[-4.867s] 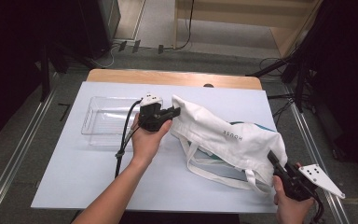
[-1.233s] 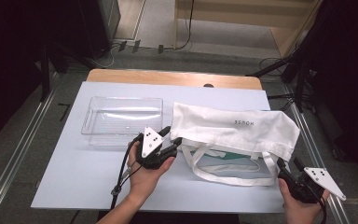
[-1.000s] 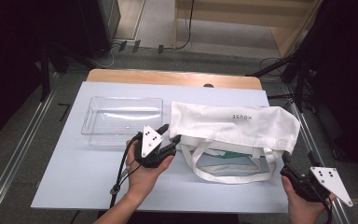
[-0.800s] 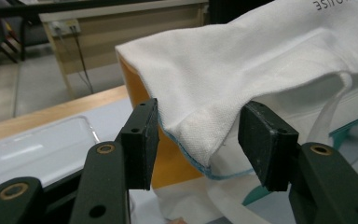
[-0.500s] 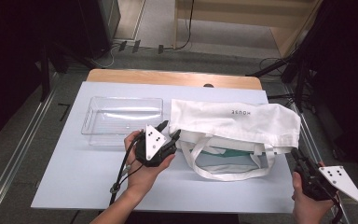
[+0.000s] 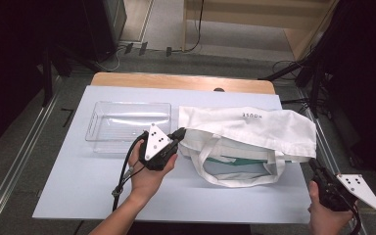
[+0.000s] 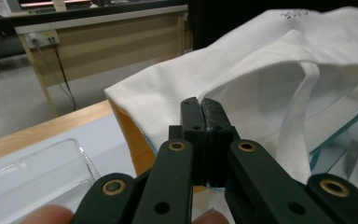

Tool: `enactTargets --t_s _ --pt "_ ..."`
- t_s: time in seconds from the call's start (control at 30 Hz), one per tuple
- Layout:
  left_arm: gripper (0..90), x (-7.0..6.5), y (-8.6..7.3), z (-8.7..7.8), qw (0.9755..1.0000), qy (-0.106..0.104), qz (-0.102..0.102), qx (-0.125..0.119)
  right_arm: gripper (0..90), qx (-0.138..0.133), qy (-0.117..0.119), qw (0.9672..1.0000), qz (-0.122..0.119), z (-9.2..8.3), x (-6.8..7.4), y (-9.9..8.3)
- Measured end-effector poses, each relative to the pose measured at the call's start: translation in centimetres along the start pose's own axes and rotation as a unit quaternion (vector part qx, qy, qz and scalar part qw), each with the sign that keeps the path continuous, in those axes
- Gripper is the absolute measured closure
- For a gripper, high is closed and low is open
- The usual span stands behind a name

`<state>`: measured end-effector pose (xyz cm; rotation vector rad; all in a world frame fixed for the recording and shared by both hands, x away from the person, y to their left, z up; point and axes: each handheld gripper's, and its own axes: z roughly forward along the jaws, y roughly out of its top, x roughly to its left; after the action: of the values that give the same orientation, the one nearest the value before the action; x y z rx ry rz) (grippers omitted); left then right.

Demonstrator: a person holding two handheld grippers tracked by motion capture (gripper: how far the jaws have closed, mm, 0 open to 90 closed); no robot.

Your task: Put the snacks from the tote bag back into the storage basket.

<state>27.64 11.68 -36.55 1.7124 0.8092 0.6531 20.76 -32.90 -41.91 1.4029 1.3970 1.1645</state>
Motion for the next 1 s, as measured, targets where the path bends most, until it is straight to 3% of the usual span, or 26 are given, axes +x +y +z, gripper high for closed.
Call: enactTargets --t_s 0.07,0.13,0.17,0.2,0.23,0.27,0.3,0.33,0.37,0.4,0.43,0.47,0.53,0.57,0.6,0.67,0.7,0.73,0.8,0.83,0.87,0.9,0.93,1.0 --pt "90.0 0.0 0.1 0.1 0.9998 -0.010 -0.018 -0.003 83.9 0.020 -0.006 0.9997 0.013 0.2 0.3 -0.6" --pt "90.0 -0.1 0.0 0.1 0.9998 -0.010 -0.016 0.000 71.7 0.011 -0.001 0.9996 0.026 -0.3 0.6 -0.7" --pt "90.0 -0.2 0.0 0.1 0.9998 -0.012 -0.014 0.000 71.7 0.011 -0.001 0.9996 0.026 -0.3 0.6 -0.7" --pt "90.0 -0.3 -0.1 0.1 0.9999 -0.011 -0.013 0.000 62.4 -0.013 -0.005 0.9993 0.034 -1.5 1.3 -0.4" --pt "90.0 -0.4 -0.1 0.1 0.9999 -0.009 -0.013 -0.001 62.4 -0.013 -0.005 0.9993 0.034 -1.5 1.3 -0.4" --pt "90.0 -0.4 -0.1 0.0 0.9998 -0.011 -0.014 -0.002 60.3 -0.026 -0.019 0.9987 0.040 -2.8 2.3 0.0" --pt "90.0 -0.4 -0.1 0.0 0.9998 -0.011 -0.014 -0.002 60.3 -0.026 -0.018 0.9984 0.047 -3.3 2.8 0.1" --pt "90.0 -0.4 -0.1 0.0 0.9998 -0.010 -0.016 -0.002 60.1 -0.030 -0.008 0.9984 0.047 -3.9 3.7 0.1" --pt "90.0 -0.4 -0.1 0.0 0.9998 -0.010 -0.016 -0.003 60.1 -0.030 -0.008 0.9984 0.047 -3.9 3.7 0.1" --pt "90.0 -0.5 -0.1 0.1 0.9998 -0.011 -0.016 -0.002 59.8 -0.029 0.021 0.9991 0.024 -4.2 5.6 -0.4" --pt "90.0 -0.5 -0.1 0.1 0.9998 -0.011 -0.016 -0.002 59.8 -0.029 0.021 0.9991 0.024 -4.2 5.6 -0.4" --pt "90.0 -0.5 -0.2 0.1 0.9998 -0.011 -0.017 -0.003 59.6 -0.024 0.041 0.9987 0.016 -4.0 6.3 -0.6" --pt "89.9 -0.6 -0.2 0.1 0.9998 -0.009 -0.018 -0.003 60.2 -0.002 0.104 0.9946 0.002 -2.6 8.6 -1.8" --pt "89.7 -0.6 -0.3 0.1 0.9998 -0.009 -0.018 -0.003 60.5 0.007 0.115 0.9934 -0.001 -1.9 9.4 -2.3" --pt "89.4 -0.5 -0.4 0.1 0.9998 -0.009 -0.019 -0.002 60.1 0.016 0.120 0.9926 -0.010 -0.5 10.7 -2.8" --pt "89.2 -0.5 -0.4 0.1 0.9997 -0.010 -0.022 -0.001 57.8 0.019 0.123 0.9922 -0.015 0.2 11.1 -2.9" --pt "89.0 -0.4 -0.4 0.1 0.9997 -0.010 -0.023 0.000 51.4 0.031 0.136 0.9901 -0.017 1.2 11.7 -3.0" --pt "88.8 -0.4 -0.4 0.1 0.9996 -0.010 -0.024 0.000 39.5 0.043 0.127 0.9907 -0.021 2.4 12.6 -3.4" --pt "88.7 -0.3 -0.4 0.1 0.9996 -0.009 -0.028 -0.001 36.5 0.046 0.119 0.9915 -0.022 2.5 12.9 -3.6" --pt "88.5 -0.3 -0.4 0.2 0.9995 -0.009 -0.029 -0.001 33.8 0.054 0.106 0.9929 -0.004 2.2 13.3 -4.2" --pt "88.5 -0.3 -0.4 0.2 0.9995 -0.009 -0.029 -0.001 33.8 0.054 0.106 0.9929 -0.004 2.2 13.3 -4.2" --pt "88.5 -0.3 -0.4 0.2 0.9996 -0.009 -0.028 -0.001 33.8 0.060 0.112 0.9916 0.022 1.7 13.4 -4.6" --pt "88.5 -0.3 -0.4 0.2 0.9996 -0.009 -0.028 -0.001 33.8 0.060 0.112 0.9916 0.022 1.7 13.4 -4.6" --pt "88.5 -0.4 -0.5 0.2 0.9996 -0.008 -0.027 0.001 33.0 0.083 0.117 0.9878 0.061 2.0 13.1 -5.0"
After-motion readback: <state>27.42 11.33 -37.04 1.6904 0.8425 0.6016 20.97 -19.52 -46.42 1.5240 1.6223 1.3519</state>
